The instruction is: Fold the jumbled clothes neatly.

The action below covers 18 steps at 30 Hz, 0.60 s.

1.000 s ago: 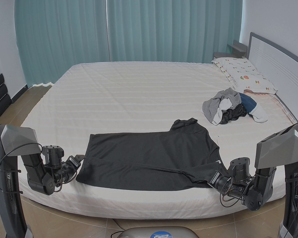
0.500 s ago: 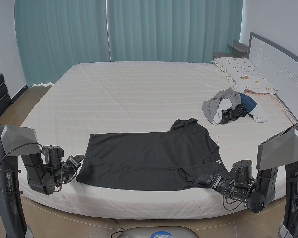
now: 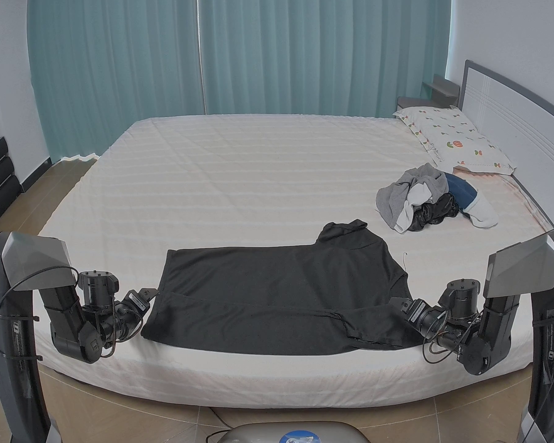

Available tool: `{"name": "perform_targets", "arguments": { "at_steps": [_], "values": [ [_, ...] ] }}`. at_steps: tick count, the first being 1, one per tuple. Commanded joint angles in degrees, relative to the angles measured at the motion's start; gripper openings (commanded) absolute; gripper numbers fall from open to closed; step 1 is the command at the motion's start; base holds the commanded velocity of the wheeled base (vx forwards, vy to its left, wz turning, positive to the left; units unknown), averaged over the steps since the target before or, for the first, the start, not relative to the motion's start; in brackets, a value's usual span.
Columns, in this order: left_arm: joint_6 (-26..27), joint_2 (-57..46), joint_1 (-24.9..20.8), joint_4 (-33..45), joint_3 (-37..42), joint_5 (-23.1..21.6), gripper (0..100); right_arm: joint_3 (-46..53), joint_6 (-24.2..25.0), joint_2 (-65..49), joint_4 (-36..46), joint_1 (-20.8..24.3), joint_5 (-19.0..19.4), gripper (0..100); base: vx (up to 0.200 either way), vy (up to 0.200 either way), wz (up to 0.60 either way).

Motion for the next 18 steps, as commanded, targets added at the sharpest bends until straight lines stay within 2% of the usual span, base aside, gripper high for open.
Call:
{"name": "perform_targets", "arguments": {
  "at_steps": [1,4,10,11,18],
  "values": [
    [0.0,0.1,-0.1,0.0,0.0,0.0,100,-3.8,-0.5,3.9,0.2,-1.0,1.3,100,0.0,0.0,0.0],
    [0.0,0.1,-0.1,0.0,0.0,0.0,100,-5.0,-0.5,4.4,0.2,-1.1,3.6,100,0.0,0.0,0.0],
    [0.0,0.1,-0.1,0.0,-0.1,0.0,100,-8.0,-0.5,5.9,0.5,-1.5,4.5,100,0.0,0.0,0.0],
    [0.0,0.1,-0.1,0.0,0.0,0.0,100,-9.1,-0.5,6.3,1.0,-1.7,5.0,0,0.0,0.0,0.0],
    [0.0,0.1,-0.1,0.0,0.0,0.1,100,-11.9,-0.5,6.2,3.9,-2.4,5.0,0,0.0,0.0,0.0]
  ]
}}
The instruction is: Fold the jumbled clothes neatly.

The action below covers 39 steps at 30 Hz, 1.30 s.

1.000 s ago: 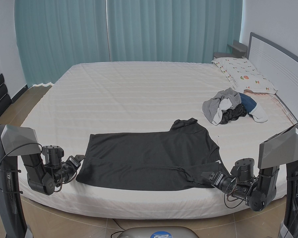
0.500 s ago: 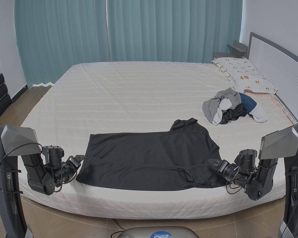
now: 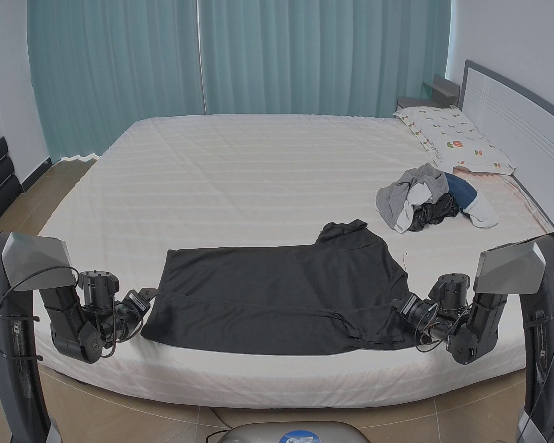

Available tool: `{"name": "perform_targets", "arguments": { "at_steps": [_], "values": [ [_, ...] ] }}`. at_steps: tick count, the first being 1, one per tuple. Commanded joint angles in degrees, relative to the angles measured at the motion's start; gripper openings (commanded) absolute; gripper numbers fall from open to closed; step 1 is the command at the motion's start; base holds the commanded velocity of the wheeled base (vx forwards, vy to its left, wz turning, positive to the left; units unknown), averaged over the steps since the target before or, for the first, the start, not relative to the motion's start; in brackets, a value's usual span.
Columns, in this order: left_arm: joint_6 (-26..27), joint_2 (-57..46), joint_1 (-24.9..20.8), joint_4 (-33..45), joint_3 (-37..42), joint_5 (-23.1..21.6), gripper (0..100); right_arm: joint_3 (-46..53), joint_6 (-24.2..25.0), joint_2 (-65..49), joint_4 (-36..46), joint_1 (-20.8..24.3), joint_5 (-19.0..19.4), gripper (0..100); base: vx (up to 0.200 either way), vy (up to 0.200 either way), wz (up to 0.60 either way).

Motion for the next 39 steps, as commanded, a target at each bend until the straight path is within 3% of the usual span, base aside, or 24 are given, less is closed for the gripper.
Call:
{"name": "perform_targets", "arguments": {
  "at_steps": [1,13,14,21,27,39],
  "values": [
    [0.0,0.1,0.0,0.0,0.0,0.0,100,-0.9,0.0,0.4,-0.2,-0.5,0.0,0,0.0,0.0,0.0],
    [-0.1,0.0,0.0,0.0,0.0,0.0,100,-1.2,0.0,0.6,-0.2,-1.9,0.9,0,0.0,0.0,0.0],
    [-0.1,0.0,0.1,0.0,0.0,0.0,100,-1.1,0.1,0.6,-0.3,-1.9,1.2,100,0.0,0.0,0.0],
    [-0.3,-0.1,0.1,0.0,0.0,0.0,100,-0.3,0.2,0.0,-1.8,-2.1,1.2,100,0.0,0.0,0.0],
    [-0.5,-0.4,0.3,0.0,0.0,-0.2,100,5.3,-0.2,-5.8,-1.0,-5.6,2.8,100,0.0,0.0,0.0],
    [-0.8,-0.4,0.5,0.0,0.0,-0.4,100,5.7,-0.2,-7.1,-2.1,-8.5,3.3,100,0.2,0.0,0.0]
  ]
}}
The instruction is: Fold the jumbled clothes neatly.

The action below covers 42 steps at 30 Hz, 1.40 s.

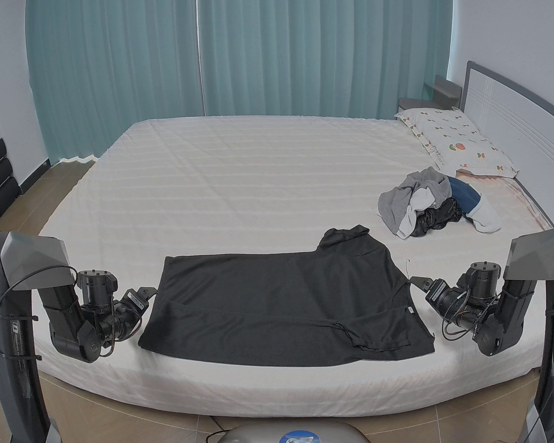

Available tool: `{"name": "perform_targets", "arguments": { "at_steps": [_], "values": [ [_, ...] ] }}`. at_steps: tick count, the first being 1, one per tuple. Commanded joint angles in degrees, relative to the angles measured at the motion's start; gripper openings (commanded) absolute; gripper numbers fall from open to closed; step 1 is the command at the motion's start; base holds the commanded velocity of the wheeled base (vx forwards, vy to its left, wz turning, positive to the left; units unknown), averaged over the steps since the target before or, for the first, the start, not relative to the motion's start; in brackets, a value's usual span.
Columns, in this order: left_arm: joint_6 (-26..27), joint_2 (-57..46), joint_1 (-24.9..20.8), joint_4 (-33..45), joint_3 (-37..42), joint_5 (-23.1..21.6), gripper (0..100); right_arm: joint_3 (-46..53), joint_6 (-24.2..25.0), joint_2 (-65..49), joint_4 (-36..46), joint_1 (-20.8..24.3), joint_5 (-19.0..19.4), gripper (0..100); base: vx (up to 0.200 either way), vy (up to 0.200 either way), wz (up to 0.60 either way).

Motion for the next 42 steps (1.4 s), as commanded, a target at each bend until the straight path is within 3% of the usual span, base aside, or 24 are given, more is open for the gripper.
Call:
{"name": "perform_targets", "arguments": {
  "at_steps": [1,9,16,22,27,30,33,42],
  "values": [
    [-0.1,-0.1,0.0,0.0,0.0,0.0,100,-0.7,0.0,0.1,-0.1,-1.0,0.1,100,0.2,0.0,0.0],
    [0.3,-1.6,-0.3,-0.2,-0.1,-1.0,100,-1.1,0.0,2.8,-0.1,-0.5,0.2,100,0.05,0.0,0.0],
    [0.3,-2.0,-2.4,-1.6,-1.1,-6.7,100,-1.1,0.0,4.3,0.0,1.2,0.2,100,0.0,0.0,0.0],
    [1.2,0.7,-3.7,-4.3,-1.6,-6.0,100,-1.1,0.0,4.4,0.0,1.3,0.2,100,0.0,0.0,0.0],
    [6.3,2.7,-4.1,-5.4,-0.6,-5.7,100,-1.0,0.0,4.4,0.0,1.3,0.2,100,0.0,0.0,0.0],
    [8.9,4.0,-4.4,-5.4,-0.6,-3.4,100,-0.9,0.0,4.6,0.0,1.4,0.2,100,0.0,0.0,0.0],
    [9.9,4.7,-5.0,-5.5,-0.6,-1.4,100,-0.9,0.0,4.7,-0.1,1.3,0.1,100,0.0,0.0,0.0],
    [13.4,4.9,-5.1,-5.5,1.9,-0.8,100,-0.7,0.0,4.6,-0.1,1.3,0.1,100,0.0,0.0,0.0]
  ]
}}
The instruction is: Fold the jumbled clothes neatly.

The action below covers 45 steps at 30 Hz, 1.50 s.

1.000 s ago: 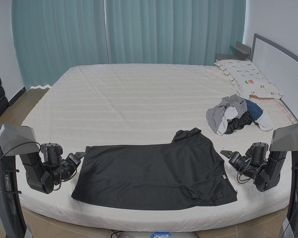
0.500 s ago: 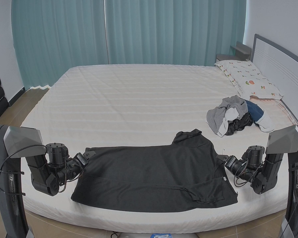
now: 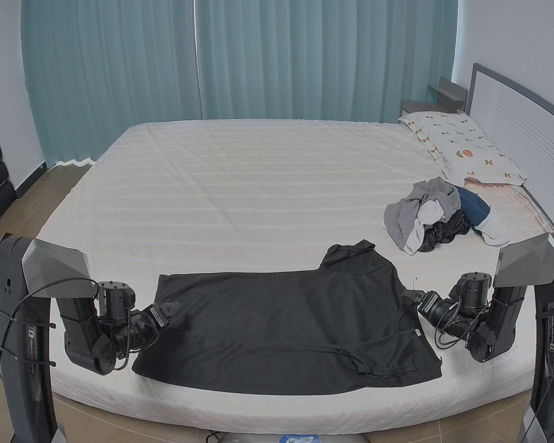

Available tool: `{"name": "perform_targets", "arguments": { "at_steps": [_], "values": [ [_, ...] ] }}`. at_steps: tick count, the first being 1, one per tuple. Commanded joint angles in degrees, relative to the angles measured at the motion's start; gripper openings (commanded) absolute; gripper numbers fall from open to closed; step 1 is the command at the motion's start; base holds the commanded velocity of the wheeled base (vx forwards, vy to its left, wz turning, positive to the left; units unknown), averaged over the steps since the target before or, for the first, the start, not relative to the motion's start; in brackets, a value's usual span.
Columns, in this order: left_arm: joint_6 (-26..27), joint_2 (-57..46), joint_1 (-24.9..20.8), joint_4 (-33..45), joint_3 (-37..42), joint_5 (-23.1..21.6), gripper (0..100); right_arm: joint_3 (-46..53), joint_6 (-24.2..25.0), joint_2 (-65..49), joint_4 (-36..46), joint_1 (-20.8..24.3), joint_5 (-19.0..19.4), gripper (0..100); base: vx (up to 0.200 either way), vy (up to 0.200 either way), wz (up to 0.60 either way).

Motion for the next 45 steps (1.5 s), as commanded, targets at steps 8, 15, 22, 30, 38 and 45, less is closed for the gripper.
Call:
{"name": "perform_targets", "arguments": {
  "at_steps": [8,15,22,30,38,45],
  "values": [
    [0.8,0.5,0.2,0.0,1.1,1.5,0,0.3,0.0,0.0,0.0,0.0,0.0,100,0.0,0.0,0.0],
    [3.0,0.3,1.3,0.0,3.6,5.2,0,0.4,0.0,-0.1,0.0,0.0,0.0,100,0.0,0.0,0.0],
    [3.0,-0.2,1.4,0.0,5.0,7.1,0,0.5,0.0,-0.2,-0.1,0.0,0.0,100,0.0,0.0,0.0],
    [3.0,-0.8,1.4,0.0,4.9,8.8,0,0.8,-0.2,-0.1,-1.3,0.0,-0.1,100,0.0,0.0,0.0],
    [2.3,-0.9,1.6,0.0,4.5,8.7,0,2.5,-4.7,0.3,-2.9,0.0,4.0,100,0.0,0.0,0.0],
    [2.1,-1.7,1.7,0.0,5.0,8.4,0,5.2,-10.2,2.5,-7.0,0.4,9.3,100,0.0,0.0,0.0]
  ]
}}
